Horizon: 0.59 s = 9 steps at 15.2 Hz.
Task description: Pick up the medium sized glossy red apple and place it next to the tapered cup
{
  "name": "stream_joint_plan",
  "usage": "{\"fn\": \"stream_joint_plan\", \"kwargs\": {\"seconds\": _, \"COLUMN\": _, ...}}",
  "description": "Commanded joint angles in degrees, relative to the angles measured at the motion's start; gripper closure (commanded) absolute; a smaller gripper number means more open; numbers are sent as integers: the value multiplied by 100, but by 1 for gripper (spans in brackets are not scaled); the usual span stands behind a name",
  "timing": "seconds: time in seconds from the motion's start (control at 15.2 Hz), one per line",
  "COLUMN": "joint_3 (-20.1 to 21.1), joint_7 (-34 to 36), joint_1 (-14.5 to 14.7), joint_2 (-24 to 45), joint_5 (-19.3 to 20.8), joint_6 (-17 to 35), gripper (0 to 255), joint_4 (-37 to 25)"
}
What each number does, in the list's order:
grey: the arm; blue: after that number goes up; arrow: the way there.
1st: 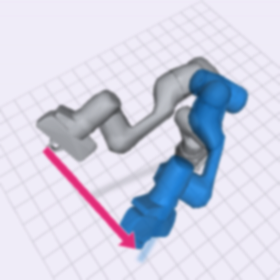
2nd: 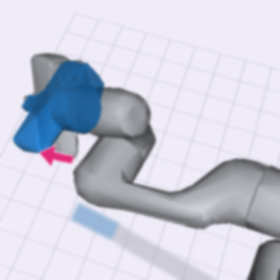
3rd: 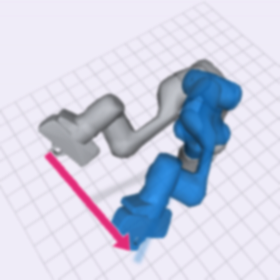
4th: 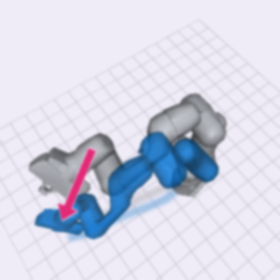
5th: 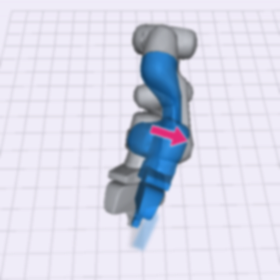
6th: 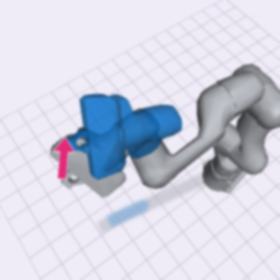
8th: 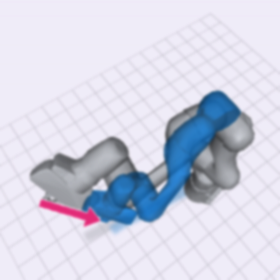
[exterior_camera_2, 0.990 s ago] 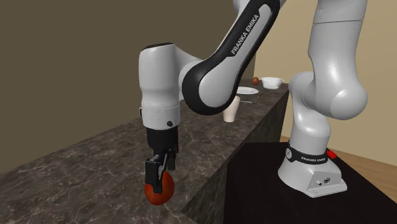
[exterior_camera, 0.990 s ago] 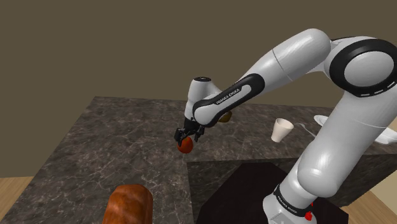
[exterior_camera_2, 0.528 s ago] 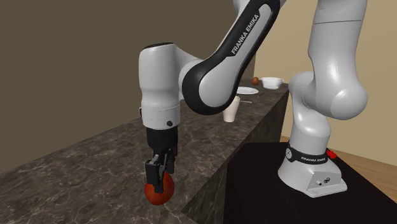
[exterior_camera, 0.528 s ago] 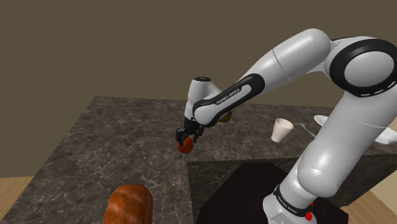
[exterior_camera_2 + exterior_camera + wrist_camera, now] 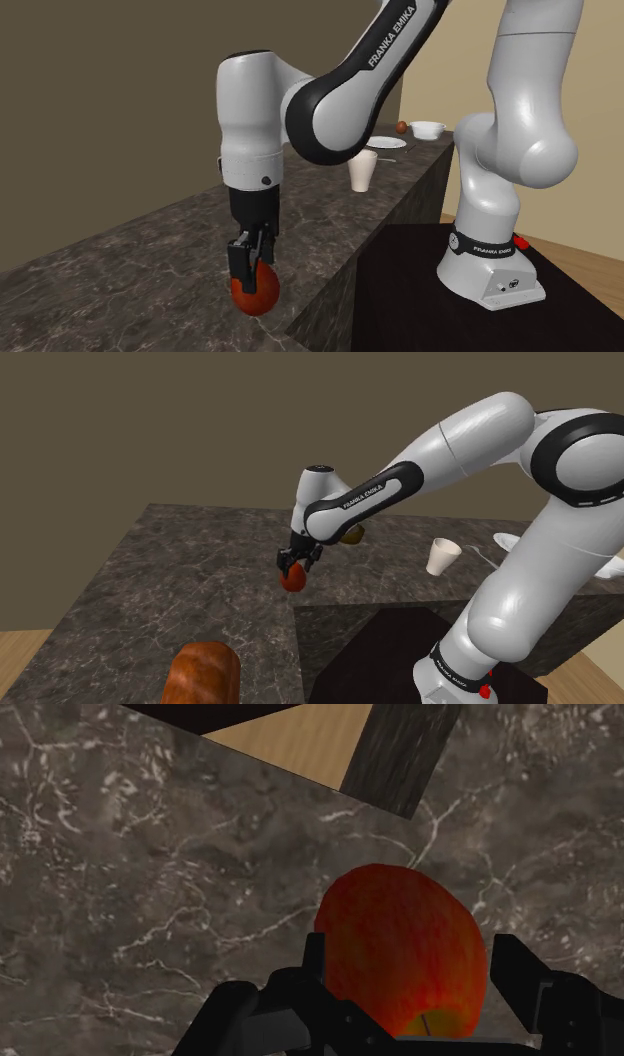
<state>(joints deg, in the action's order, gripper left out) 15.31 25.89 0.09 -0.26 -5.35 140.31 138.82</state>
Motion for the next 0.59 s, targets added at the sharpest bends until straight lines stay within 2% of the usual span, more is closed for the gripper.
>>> {"fn": "stream_joint_plan", "kwargs": {"seconds": 0.0, "joint_3": -3, "joint_7": -17, "joint_1": -3, "joint_2": -113, "joint_5": -28, "joint_6": -171, "gripper": 255, "joint_4": -57}}
{"fn": "stream_joint_plan", "kwargs": {"seconds": 0.53, "joint_3": -26, "joint_7": -60, "joint_1": -5, "joint_2": -541, "joint_5": -117, "joint_6": -823, "gripper": 255, "joint_4": -290}}
